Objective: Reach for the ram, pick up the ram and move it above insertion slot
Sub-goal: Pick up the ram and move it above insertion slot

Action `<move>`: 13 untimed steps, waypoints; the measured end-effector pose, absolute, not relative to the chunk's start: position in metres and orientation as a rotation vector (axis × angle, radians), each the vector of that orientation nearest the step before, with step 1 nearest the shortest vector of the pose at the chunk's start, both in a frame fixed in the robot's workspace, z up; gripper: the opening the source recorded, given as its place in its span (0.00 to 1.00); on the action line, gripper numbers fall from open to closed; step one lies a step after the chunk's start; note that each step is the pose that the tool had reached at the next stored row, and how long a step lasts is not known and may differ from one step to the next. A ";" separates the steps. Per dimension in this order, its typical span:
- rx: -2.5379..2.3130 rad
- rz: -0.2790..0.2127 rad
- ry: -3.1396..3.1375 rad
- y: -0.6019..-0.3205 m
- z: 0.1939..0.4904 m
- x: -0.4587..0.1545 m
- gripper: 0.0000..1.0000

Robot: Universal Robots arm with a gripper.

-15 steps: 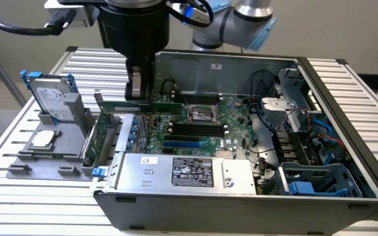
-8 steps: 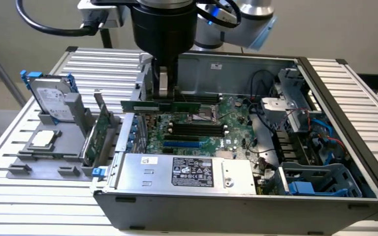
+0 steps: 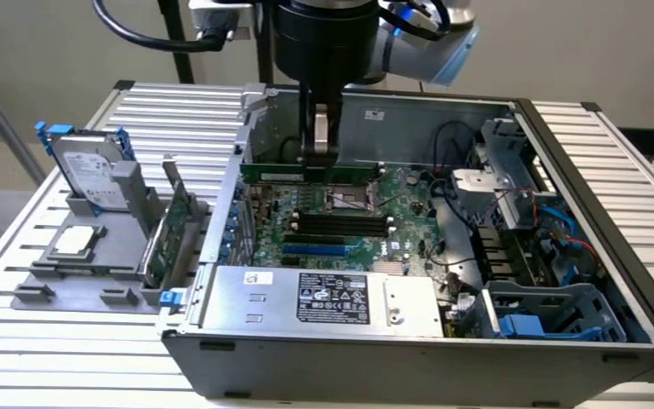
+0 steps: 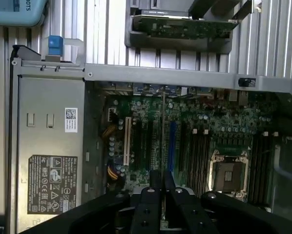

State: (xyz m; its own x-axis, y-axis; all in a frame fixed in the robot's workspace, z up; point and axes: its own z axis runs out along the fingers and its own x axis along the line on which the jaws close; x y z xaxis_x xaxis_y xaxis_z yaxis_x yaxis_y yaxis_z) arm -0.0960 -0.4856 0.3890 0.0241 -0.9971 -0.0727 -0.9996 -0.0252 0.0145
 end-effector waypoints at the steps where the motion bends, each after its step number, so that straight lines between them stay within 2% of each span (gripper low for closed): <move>1: -2.219 0.096 2.165 -0.482 0.389 -0.094 0.14; 13: -2.209 0.096 2.175 -0.466 0.383 -0.063 0.14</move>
State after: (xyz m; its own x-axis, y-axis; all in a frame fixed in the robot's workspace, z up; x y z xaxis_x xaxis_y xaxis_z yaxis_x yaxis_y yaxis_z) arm -0.0627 -0.4662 0.3826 0.0149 -0.9973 -0.0726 -0.9998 -0.0160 0.0145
